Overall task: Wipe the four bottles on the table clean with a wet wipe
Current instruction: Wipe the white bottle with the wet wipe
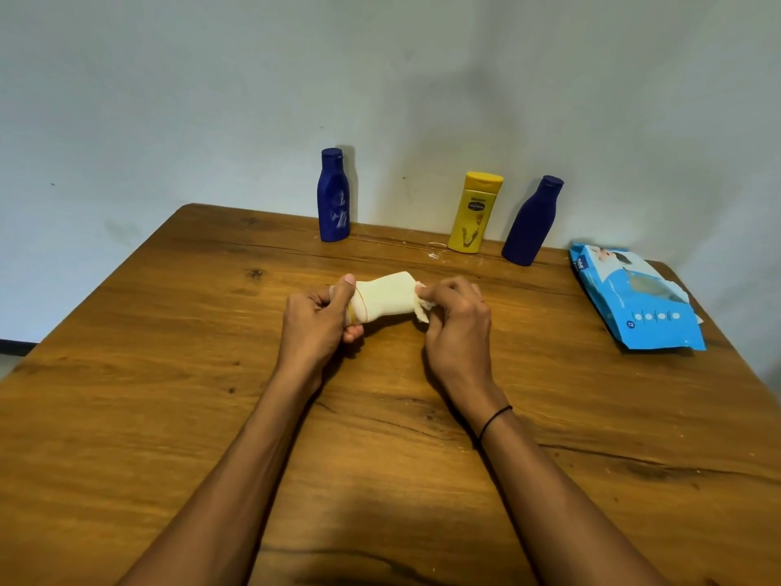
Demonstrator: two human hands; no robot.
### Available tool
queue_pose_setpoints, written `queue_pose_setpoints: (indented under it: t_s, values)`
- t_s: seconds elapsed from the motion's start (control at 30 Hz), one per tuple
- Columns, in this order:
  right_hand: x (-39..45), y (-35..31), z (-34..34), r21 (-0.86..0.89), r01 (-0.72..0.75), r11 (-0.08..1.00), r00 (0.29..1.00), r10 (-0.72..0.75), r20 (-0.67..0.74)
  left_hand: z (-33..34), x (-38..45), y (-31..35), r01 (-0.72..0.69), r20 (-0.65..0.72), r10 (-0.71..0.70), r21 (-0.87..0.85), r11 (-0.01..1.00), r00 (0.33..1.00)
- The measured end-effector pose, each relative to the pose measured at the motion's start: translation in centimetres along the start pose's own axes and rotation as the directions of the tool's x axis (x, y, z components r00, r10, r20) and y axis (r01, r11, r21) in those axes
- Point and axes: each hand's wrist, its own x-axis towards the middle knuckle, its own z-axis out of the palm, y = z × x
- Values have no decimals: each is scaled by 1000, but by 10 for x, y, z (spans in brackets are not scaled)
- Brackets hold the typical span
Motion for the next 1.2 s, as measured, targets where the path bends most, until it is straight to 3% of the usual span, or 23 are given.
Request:
queue_pose_setpoints:
  t_s: [0.1,0.27,0.33,0.47,0.53,0.67,0.77,0.83,1.0,1.1,1.2]
  values:
    - [1,2,0,20,-80,997,996,80,-27,-2,0,2,3,-21,-4,-32,999,1000]
    - [8,14,-3,267,-290,919,946,317,-65,-4,2,2,-148,1,152,253,956,988]
    - [10,15,-3,314,-295,902,944,326,-50,-4,2,3,-207,23,212,342,917,977]
    - [8,9,-3,314,-202,928,975,221,-28,1,1,2,-227,44,227,365,903,973]
    - [8,7,-2,309,-166,937,983,181,-21,6,0,0,-204,10,210,296,933,978]
    - [3,4,-2,233,-100,967,990,119,-70,21,-10,-2,-31,-25,31,3,1000,999]
    - [-2,-3,-3,218,33,975,996,-15,-83,37,-21,-1,92,30,-87,-292,952,996]
    - [-4,-5,-4,232,140,962,989,-127,-72,41,-23,-2,100,35,-93,-352,931,995]
    - [-5,-2,-5,309,272,911,956,-291,18,35,-16,-5,39,-25,-50,-326,944,998]
    - [-5,-5,-5,333,290,897,939,-334,83,29,-12,-2,-27,-52,20,-127,991,998]
    - [-4,-4,-6,340,253,906,957,-287,51,18,-6,6,-108,-16,109,64,992,994]
